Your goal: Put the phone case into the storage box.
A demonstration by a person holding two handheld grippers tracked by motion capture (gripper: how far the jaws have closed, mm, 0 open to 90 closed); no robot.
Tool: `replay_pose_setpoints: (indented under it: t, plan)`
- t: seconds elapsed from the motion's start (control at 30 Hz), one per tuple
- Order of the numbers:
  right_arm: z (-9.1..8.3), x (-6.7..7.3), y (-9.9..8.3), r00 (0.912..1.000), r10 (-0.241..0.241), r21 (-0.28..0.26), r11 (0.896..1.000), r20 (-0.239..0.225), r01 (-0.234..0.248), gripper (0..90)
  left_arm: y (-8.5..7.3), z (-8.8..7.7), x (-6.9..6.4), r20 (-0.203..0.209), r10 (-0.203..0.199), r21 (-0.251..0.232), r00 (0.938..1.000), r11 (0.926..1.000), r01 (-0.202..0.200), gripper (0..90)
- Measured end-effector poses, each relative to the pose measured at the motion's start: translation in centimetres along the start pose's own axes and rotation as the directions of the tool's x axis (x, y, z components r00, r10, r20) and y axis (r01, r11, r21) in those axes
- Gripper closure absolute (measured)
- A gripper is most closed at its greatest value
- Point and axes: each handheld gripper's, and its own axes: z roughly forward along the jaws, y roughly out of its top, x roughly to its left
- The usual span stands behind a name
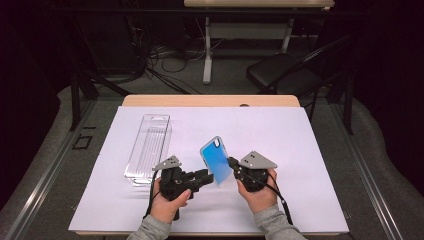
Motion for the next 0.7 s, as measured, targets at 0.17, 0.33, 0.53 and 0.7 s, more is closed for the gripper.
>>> replay_pose_setpoints:
  t: [0.17, 0.33, 0.53, 0.7]
  plan:
    - [-0.03, 0.1, 0.01, 1.0, 0.0, -0.003, 1.0, -0.001, 0.0, 89.2, -0.04, 0.14, 0.02, 0.009, -0.021, 0.014, 0.9997, 0.9997, 0.021, 66.0]
    - [-0.02, 0.21, 0.02, 1.0, -0.005, -0.004, 1.0, -0.008, 0.005, 89.1, -0.08, 0.2, 0.09, 0.006, -0.041, 0.022, 0.9991, 0.9989, 0.041, 68.7]
    - [-0.01, 0.26, 0.0, 0.9999, -0.006, -0.004, 1.0, -0.01, 0.006, 89.1, -0.07, 0.12, 0.06, 0.001, -0.045, 0.023, 0.999, 0.9987, 0.045, 72.3]
    - [-0.04, 0.29, 0.01, 0.9999, -0.01, -0.003, 1.0, -0.01, 0.01, 89.1, -0.04, 0.04, -0.02, 0.006, -0.064, 0.02, 0.998, 0.9978, 0.064, 74.3]
